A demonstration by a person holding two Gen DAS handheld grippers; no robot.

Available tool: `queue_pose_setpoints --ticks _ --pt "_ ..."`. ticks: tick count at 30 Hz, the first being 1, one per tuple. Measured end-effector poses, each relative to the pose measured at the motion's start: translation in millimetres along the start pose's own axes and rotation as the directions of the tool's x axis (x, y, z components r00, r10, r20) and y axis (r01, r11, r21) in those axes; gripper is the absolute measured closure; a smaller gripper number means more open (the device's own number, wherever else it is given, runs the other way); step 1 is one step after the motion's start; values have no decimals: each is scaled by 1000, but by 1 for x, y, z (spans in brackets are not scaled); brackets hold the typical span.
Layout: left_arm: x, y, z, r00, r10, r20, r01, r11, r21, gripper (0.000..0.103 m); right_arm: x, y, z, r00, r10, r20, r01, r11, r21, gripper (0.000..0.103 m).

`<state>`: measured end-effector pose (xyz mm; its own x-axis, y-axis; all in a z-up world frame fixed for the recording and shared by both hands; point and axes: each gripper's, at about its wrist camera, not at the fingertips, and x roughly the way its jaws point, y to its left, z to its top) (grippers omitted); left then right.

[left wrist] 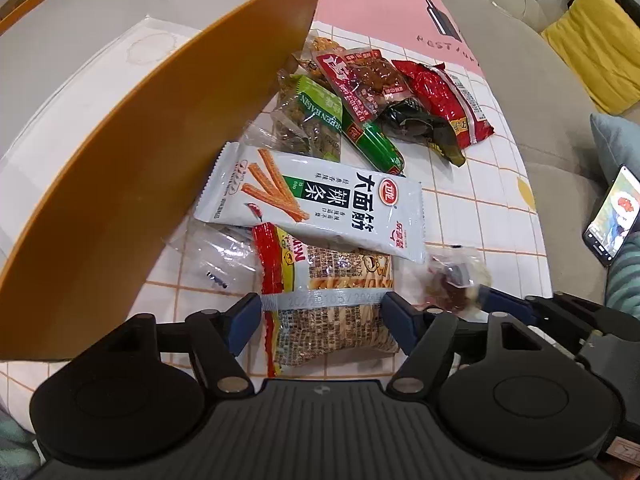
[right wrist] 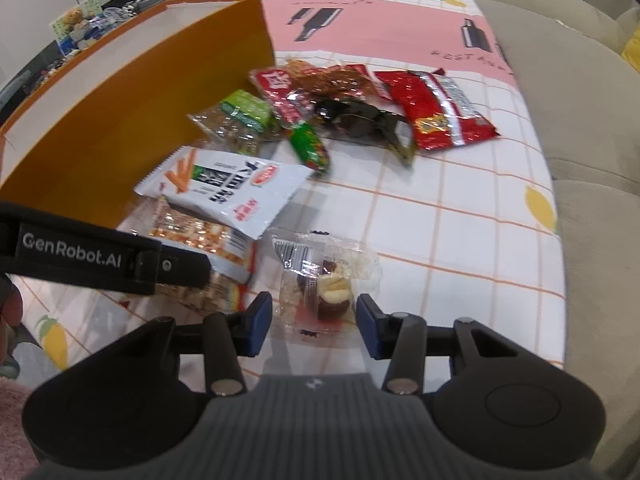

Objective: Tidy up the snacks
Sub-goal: 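Lower the left tool to the peanut-cracker packet while the right tool approaches the clear brown-snack packet, then grasp the peanut-cracker packet with the left tool and lift it over the box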

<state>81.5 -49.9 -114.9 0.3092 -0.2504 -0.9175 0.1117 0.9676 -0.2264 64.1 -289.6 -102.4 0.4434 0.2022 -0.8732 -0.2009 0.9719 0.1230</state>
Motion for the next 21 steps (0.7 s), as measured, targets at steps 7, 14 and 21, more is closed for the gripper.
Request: queue_pose_setpoints --ticks 7,14,21 --pt "10 -11 1 1000 18 10 -18 999 43 20 1 -3 -1 1000 -8 6 8 1000 -3 59" --pt "4 -12 -4 999 -8 38 5 997 75 46 -1 -2 -2 1000 -13 11 13 1000 -11 60" --pt "-5 -12 -10 999 -26 43 22 995 99 50 -4 1 -3 1000 -11 11 11 1000 -16 62"
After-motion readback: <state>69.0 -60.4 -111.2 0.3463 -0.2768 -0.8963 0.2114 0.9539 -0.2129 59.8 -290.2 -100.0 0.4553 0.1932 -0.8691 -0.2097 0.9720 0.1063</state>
